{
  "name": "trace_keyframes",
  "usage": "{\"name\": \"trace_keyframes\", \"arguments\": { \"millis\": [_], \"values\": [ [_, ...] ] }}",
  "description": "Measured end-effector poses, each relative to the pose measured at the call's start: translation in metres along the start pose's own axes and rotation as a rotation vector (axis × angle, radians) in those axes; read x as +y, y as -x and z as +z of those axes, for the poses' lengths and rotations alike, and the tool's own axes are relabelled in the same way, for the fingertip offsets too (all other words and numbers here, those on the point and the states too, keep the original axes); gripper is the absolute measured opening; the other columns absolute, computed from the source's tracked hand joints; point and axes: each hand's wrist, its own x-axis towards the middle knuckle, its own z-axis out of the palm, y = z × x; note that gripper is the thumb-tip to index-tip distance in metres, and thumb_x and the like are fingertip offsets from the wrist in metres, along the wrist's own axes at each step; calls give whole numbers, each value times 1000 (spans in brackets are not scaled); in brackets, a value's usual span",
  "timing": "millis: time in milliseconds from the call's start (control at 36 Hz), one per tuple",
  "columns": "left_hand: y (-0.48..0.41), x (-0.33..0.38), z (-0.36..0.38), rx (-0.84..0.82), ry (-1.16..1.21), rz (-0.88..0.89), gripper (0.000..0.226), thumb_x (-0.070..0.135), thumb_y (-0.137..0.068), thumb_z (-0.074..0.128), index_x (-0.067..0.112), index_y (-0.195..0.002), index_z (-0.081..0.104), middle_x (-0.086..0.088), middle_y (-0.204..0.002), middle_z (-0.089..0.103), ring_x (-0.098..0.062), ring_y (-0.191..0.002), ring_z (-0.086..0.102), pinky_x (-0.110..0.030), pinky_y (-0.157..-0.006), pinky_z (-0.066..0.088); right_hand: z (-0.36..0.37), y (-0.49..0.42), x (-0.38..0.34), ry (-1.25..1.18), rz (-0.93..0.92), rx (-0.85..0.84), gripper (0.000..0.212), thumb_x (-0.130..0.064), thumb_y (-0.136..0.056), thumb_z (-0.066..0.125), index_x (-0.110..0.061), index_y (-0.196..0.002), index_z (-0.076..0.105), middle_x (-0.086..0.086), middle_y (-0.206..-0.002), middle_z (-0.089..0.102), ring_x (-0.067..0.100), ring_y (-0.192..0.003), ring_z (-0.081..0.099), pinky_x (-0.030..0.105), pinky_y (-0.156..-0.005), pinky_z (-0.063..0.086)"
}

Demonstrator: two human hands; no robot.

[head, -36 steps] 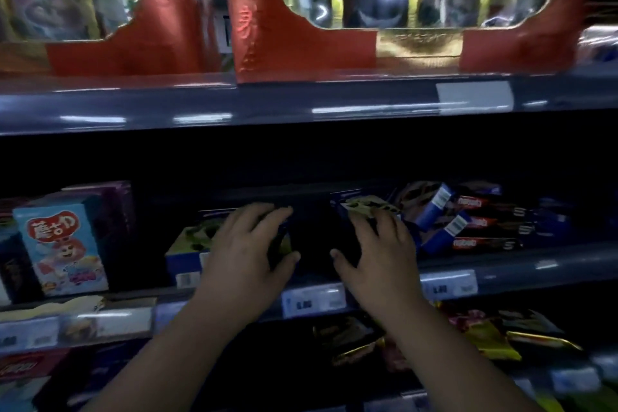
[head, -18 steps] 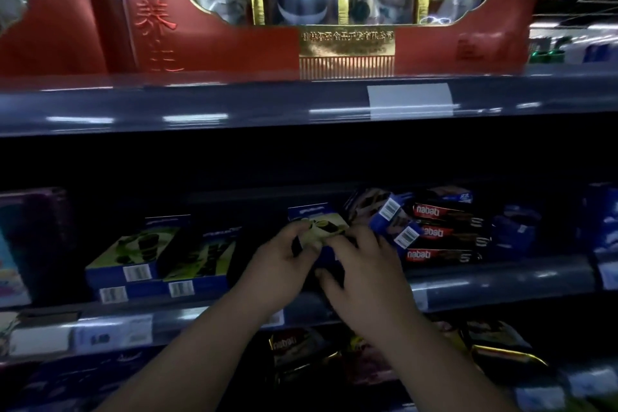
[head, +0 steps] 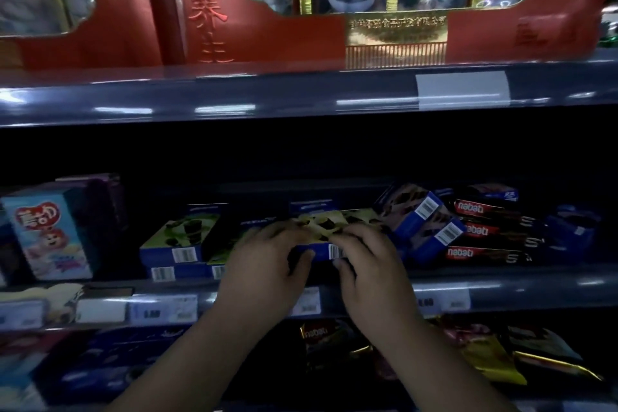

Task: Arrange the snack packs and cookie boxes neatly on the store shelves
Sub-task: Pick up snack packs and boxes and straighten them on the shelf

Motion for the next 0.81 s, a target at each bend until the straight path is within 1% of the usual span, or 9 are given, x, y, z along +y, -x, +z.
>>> {"name": "trace_keyframes", "arguments": {
  "millis": [28, 83, 139, 194, 278, 500, 639, 694, 806],
  "values": [
    [3, -8, -1, 12, -90, 25, 31, 40, -88, 50, 31, -107, 73, 9, -115, 68, -17, -100, 61, -30, -86, 49, 5, 1, -4, 24, -10, -38, 31, -4, -86, 65, -14, -115, 66, 3, -122, 57, 26, -108, 54, 38, -87, 51],
    [8, -23, -2, -6, -177, 9, 36, 42, -84, 45, 31, -101, 75, 4, -113, 70, -26, -97, 63, -40, -80, 53, 12, 3, -11, 114, -42, -100, 20, -16, -88, 56, -16, -105, 67, 1, -112, 62, 25, -102, 53, 40, -83, 52],
    [12, -33, -2, -87, -216, -17, 41, 44, -83, 41, 32, -106, 73, 5, -114, 69, -27, -100, 64, -43, -80, 53, 18, 4, -20, 176, -47, -138, 26, -31, -89, 46, -18, -100, 66, -1, -104, 64, 22, -97, 55, 38, -81, 52],
    [15, -44, -1, -139, -236, -1, 44, 46, -86, 39, 32, -115, 69, 7, -119, 67, -24, -106, 63, -44, -85, 52, 21, 4, -28, 192, -17, -147, 33, -38, -89, 42, -19, -102, 65, -1, -105, 64, 22, -96, 56, 36, -81, 52],
    [19, -55, -3, -146, -222, -4, 43, 46, -88, 39, 32, -120, 65, 9, -123, 66, -20, -109, 61, -42, -89, 51, 26, 5, -36, 172, 4, -153, 30, -39, -88, 43, -20, -101, 63, -2, -104, 62, 22, -95, 54, 35, -81, 51],
    [31, -77, -8, -76, -232, 35, 38, 40, -89, 48, 28, -120, 66, 7, -121, 66, -21, -103, 62, -39, -84, 49, 40, 6, -50, 159, 9, -161, 30, -40, -87, 52, -21, -108, 61, -5, -109, 60, 20, -95, 52, 33, -78, 50],
    [35, -82, -11, -89, -228, 86, 44, 40, -88, 47, 29, -128, 61, 6, -126, 64, -22, -107, 60, -39, -87, 47, 39, -1, -52, 166, 22, -173, 31, -46, -86, 50, -22, -101, 63, -6, -104, 60, 20, -92, 51, 36, -74, 49],
    [35, -81, -11, -106, -228, 95, 46, 41, -87, 47, 28, -130, 59, 5, -128, 62, -21, -109, 59, -38, -88, 46, 38, -3, -50, 156, 33, -165, 33, -48, -85, 50, -23, -103, 64, -7, -105, 60, 20, -95, 52, 37, -77, 48],
    [34, -78, -10, -118, -195, 113, 48, 42, -88, 45, 28, -133, 55, 4, -133, 57, -21, -119, 53, -39, -96, 44, 30, -9, -40, 206, 118, -127, 43, -52, -87, 47, -25, -115, 64, -4, -118, 60, 22, -109, 49, 41, -87, 46]
  ]
}}
